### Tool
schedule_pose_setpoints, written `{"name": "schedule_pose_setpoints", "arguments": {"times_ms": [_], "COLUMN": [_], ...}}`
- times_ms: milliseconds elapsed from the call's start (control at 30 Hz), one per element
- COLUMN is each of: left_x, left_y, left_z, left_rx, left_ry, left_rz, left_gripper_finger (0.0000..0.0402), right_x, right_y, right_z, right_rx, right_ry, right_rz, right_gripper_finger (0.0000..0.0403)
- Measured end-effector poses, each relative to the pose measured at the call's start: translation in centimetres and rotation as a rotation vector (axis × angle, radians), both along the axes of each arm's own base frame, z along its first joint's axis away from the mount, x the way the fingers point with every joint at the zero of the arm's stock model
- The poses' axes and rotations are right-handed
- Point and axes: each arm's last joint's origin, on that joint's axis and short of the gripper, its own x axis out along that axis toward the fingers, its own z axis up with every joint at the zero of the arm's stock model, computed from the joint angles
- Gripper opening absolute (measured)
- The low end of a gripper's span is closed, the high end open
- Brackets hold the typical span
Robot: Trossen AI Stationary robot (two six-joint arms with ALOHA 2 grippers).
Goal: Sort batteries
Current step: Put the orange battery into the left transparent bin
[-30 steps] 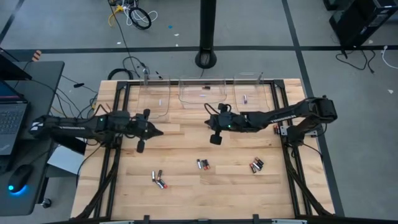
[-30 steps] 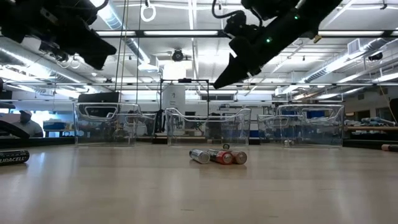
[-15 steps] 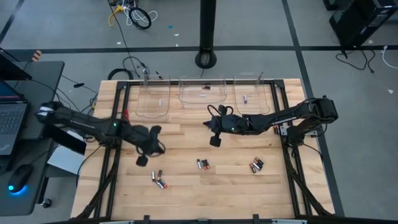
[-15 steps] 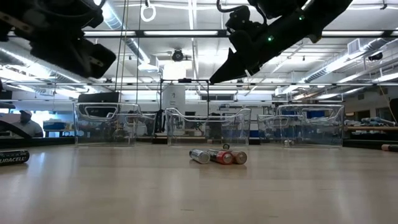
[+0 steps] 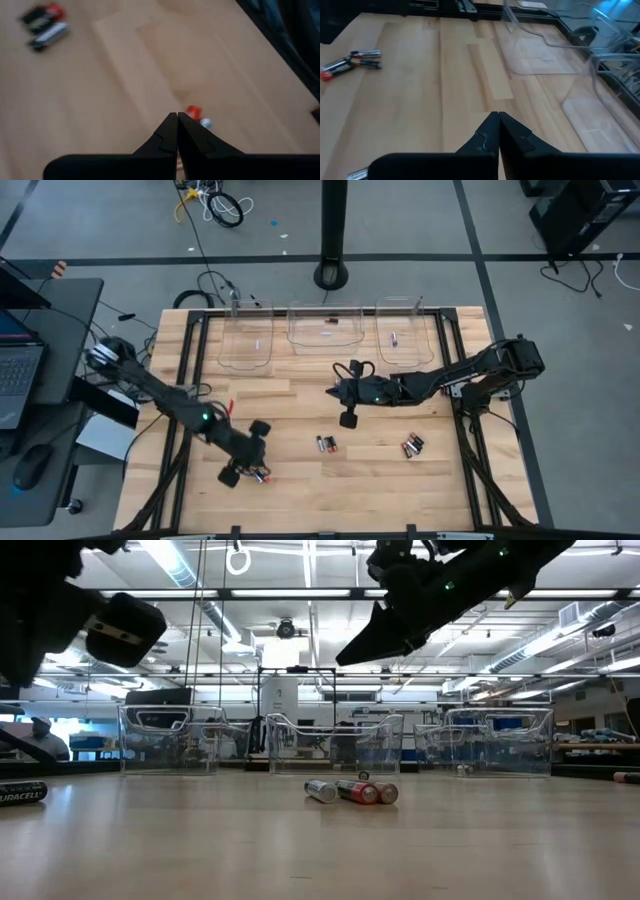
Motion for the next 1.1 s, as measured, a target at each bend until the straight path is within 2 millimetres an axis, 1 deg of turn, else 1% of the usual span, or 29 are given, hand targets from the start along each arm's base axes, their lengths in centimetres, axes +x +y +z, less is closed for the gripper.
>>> {"name": "schedule_pose_setpoints", "arguments": {"times_ms": [167,333,500,667,800,967,1100], "left_x": [1.4,2.3,2.9,3.0,2.8,2.6,2.5], "left_y": [-2.5,-3.8,-4.3,-4.3,-4.6,-4.9,-5.0], "left_z": [-1.4,-2.8,-3.4,-3.3,-3.2,-2.6,-2.6], "left_rx": [0.017,0.034,0.037,0.048,0.053,0.110,0.134], "left_ry": [0.074,0.129,0.150,0.137,0.126,0.140,0.148], "left_rz": [0.009,0.030,0.051,0.073,0.057,0.056,0.058], "left_gripper_finger": [0.0017,0.0017,0.0017,0.0017,0.0019,0.0039,0.0071], "right_x": [-0.1,-0.3,-0.5,-0.6,-0.7,-0.7,-0.7], "right_y": [1.1,2.3,3.2,3.8,4.1,4.1,4.1], "right_z": [0.0,-0.1,-0.1,-0.2,-0.2,-0.2,-0.2], "right_rx": [-0.002,-0.017,-0.021,-0.022,-0.022,-0.020,-0.020], "right_ry": [0.003,0.013,0.016,0.023,0.022,0.022,0.022], "right_rz": [0.036,0.080,0.112,0.131,0.139,0.138,0.138], "right_gripper_finger": [0.0014,0.0014,0.0014,0.0015,0.0014,0.0018,0.0014]}}
